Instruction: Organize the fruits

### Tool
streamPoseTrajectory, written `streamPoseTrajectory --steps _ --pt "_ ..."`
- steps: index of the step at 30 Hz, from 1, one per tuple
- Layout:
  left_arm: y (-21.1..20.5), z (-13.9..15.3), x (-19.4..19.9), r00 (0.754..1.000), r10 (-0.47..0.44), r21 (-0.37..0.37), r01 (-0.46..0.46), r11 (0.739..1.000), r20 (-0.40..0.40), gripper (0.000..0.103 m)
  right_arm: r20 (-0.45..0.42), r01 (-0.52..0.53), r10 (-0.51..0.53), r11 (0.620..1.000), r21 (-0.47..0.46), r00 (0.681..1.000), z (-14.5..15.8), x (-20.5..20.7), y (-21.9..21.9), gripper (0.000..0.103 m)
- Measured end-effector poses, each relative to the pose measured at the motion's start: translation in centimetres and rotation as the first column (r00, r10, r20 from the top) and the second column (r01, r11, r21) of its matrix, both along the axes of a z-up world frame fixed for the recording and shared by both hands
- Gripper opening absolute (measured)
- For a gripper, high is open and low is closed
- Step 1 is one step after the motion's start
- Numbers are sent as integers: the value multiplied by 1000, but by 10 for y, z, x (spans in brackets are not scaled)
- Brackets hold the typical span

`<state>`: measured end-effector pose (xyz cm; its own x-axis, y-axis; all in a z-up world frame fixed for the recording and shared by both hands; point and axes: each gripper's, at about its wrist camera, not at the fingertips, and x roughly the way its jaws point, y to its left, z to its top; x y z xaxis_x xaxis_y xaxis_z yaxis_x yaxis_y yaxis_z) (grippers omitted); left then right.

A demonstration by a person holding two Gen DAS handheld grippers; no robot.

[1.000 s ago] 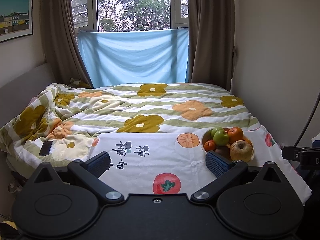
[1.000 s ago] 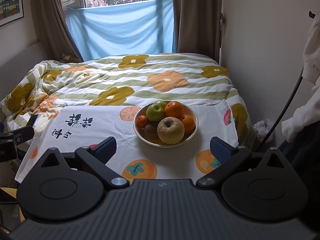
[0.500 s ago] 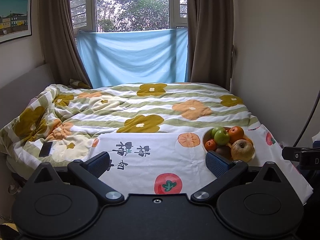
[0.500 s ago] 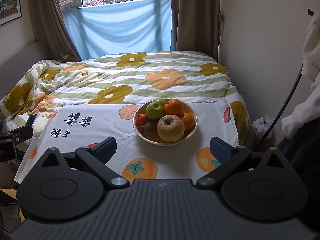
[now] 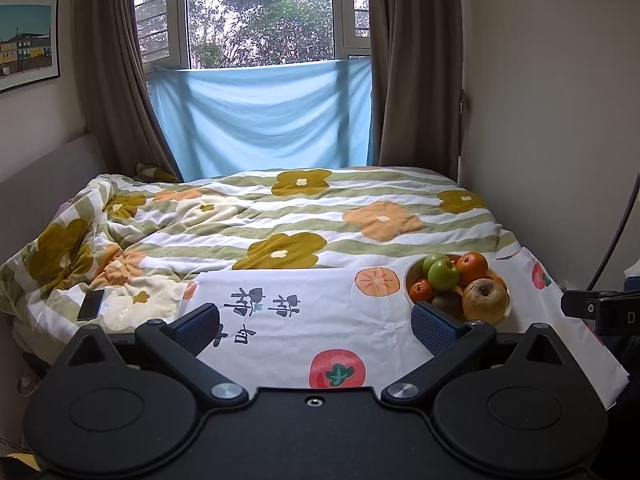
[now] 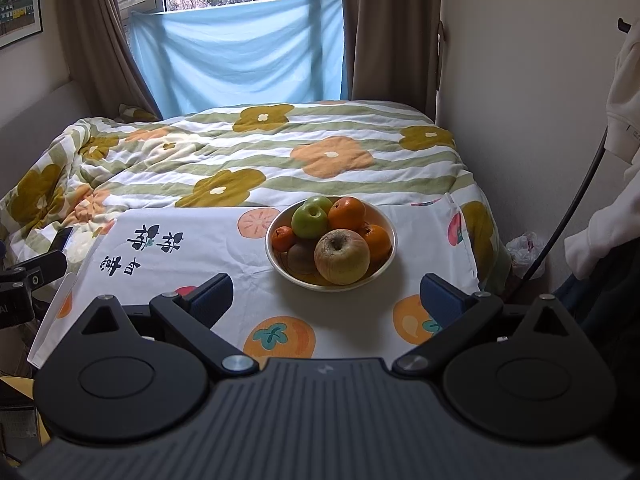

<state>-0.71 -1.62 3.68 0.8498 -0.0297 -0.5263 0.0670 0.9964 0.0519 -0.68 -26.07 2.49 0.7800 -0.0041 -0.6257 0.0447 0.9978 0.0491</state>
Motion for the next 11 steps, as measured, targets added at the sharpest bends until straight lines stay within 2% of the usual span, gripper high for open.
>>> streamPoseTrajectory --steps 7,11 --pt "-1 -3 4 1000 17 23 -17 1000 7 103 -6 -1 1 1000 3 1000 -1 5 1 103" --pt "3 -5 9 1000 20 3 -20 1000 -6 103 -14 -5 5 1000 9 1000 -2 9 1 103"
